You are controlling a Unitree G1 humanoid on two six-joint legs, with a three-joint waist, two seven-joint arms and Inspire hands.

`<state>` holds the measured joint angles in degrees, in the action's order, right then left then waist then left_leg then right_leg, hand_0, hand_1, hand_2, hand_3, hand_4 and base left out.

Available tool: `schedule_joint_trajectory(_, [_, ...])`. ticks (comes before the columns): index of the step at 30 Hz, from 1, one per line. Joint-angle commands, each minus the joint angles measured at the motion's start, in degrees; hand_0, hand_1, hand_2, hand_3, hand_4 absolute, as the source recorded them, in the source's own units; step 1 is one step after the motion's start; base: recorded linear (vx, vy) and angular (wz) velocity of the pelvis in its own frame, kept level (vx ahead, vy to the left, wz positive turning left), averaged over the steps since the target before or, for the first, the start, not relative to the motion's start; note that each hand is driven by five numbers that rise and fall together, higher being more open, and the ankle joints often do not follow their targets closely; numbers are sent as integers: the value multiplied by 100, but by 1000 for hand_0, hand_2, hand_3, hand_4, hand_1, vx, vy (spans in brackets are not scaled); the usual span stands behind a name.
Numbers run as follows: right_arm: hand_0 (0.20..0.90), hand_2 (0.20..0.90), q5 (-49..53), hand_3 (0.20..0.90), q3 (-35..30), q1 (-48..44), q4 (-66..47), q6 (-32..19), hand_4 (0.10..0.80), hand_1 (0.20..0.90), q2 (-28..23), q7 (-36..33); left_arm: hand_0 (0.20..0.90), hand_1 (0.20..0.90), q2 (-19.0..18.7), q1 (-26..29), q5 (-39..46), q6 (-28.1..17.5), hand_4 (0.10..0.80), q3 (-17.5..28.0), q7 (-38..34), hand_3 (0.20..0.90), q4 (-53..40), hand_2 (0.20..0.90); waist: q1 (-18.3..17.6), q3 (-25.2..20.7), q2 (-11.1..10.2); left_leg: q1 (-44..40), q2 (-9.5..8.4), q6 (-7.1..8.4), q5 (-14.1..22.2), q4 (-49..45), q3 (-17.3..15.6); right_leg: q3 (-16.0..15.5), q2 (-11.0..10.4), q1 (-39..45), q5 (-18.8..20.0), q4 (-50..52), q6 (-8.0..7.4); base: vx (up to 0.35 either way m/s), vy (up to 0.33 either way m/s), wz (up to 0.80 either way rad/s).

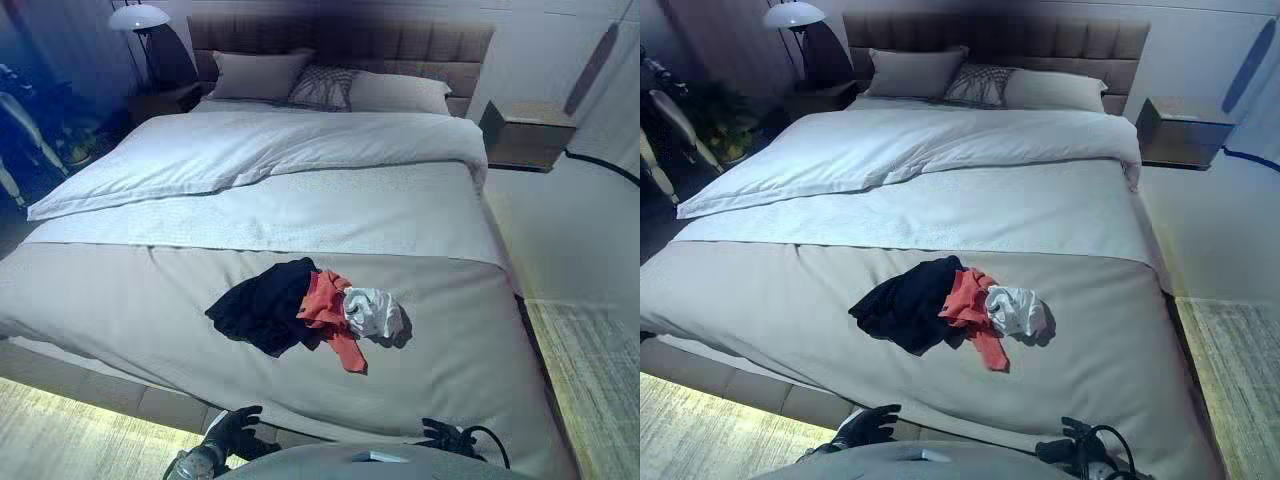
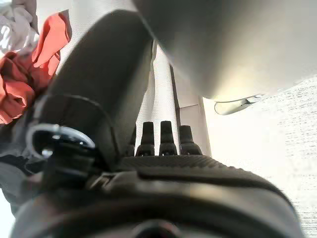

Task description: Pick up the clothes from the bed and place them into the basket

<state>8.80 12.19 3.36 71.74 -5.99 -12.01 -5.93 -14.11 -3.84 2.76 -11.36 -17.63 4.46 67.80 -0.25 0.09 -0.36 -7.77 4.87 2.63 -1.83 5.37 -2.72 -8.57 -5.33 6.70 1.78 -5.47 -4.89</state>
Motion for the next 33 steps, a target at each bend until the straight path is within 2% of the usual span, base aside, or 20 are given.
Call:
schedule_joint_trajectory(1, [900, 900, -123, 900, 147, -334, 209, -77, 800, 900, 20, -16, 900, 900, 21, 512, -44, -193, 800, 103, 146, 900, 212, 900, 26, 192, -30, -71, -341, -146, 399, -37, -545, -321, 49, 134, -134, 274, -112, 0, 0, 0])
schedule_joint_trajectory(5, [900, 900, -133, 900, 133, -319, 217, -63, 800, 900, 30, -8, 900, 900, 42, 505, -14, -2, 800, 68, -47, 900, 249, 900, 1, 195, -25, -77, -345, -152, 407, -37, -552, -314, 49, 133, -129, 273, -120, 0, 0, 0])
schedule_joint_trajectory(19, [900, 900, -35, 900, 63, -299, 233, -154, 800, 900, 33, -165, 900, 900, 43, 484, -129, -67, 800, 75, -303, 900, 274, 900, -6, 217, -34, -56, -353, -161, 400, -37, -565, -296, 64, 118, -111, 257, -117, 0, 0, 0])
schedule_joint_trajectory(33, [900, 900, 81, 900, 34, -319, 264, 22, 800, 900, 34, -218, 900, 900, 42, 475, -273, -104, 800, 61, -343, 900, 313, 900, 17, 224, -66, -25, -356, -156, 396, -37, -557, -304, 75, 93, -92, 245, -121, 0, 0, 0])
